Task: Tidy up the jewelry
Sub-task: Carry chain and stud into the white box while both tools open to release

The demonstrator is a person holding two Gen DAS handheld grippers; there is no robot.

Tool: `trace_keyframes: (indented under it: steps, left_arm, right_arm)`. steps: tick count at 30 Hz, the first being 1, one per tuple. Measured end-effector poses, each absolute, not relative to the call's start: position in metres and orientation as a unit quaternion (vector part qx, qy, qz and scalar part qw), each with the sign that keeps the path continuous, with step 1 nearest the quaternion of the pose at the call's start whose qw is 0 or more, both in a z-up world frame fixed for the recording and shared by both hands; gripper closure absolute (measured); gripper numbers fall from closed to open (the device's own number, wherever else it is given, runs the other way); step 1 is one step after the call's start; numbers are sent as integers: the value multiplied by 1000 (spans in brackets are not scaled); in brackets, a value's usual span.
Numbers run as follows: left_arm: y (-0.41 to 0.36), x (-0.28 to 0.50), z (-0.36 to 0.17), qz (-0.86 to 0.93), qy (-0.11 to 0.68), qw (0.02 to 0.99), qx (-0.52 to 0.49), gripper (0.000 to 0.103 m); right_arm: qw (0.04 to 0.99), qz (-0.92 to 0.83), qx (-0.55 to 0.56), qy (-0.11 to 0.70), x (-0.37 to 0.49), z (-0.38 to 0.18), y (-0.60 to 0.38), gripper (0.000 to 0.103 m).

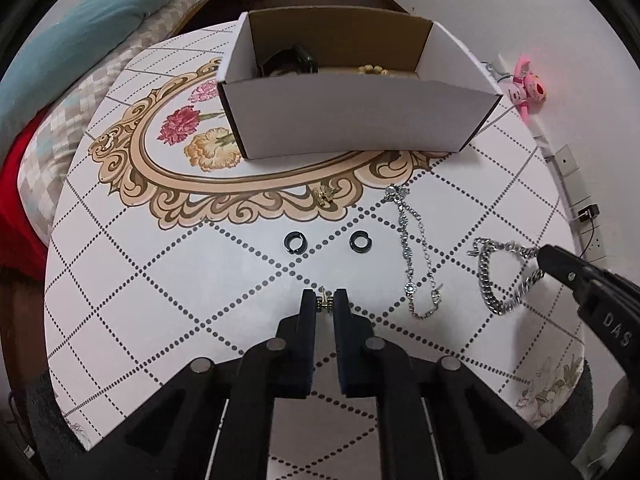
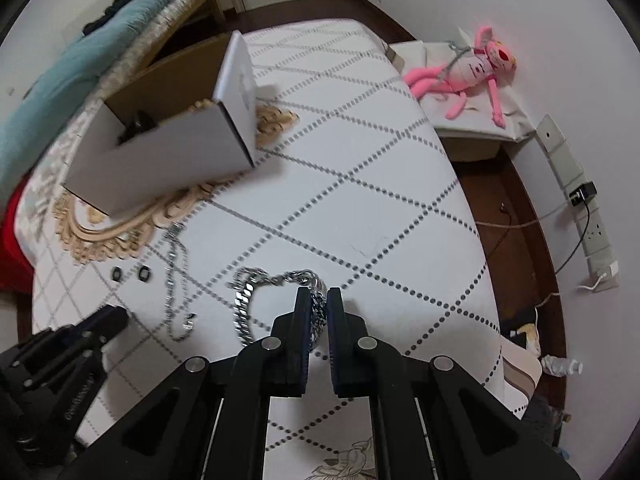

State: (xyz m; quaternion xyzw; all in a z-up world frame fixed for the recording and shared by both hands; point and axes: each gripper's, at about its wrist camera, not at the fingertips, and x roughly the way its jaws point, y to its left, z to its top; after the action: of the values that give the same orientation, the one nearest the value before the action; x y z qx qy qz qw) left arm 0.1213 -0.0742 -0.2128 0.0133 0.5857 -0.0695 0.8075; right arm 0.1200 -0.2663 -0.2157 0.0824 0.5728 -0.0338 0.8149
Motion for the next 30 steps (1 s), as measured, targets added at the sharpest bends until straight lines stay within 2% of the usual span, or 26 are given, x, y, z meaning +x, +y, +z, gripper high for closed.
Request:
trace_keyframes:
  steps: [11, 15, 20, 23, 30]
  left_arm:
    - [-67, 136, -148, -100, 554, 826, -30, 97]
    - [-62, 166, -110, -119, 533, 836, -54, 97]
    - [-58, 210, -90, -133, 524, 839, -62, 97]
    - [-56, 236, -97, -142, 545, 823, -74, 97]
    - [-57, 273, -122, -137, 584, 797, -73, 95]
  right_arm:
    - [857, 14, 88, 508, 124, -136, -258, 95]
    - [876, 39, 85, 473, 141, -94, -252, 95]
    - [886, 74, 89, 449, 180, -61, -242, 95]
    - [880, 92, 89, 457, 211, -60, -233, 95]
    - [853, 94, 70, 509, 283, -100, -215, 95]
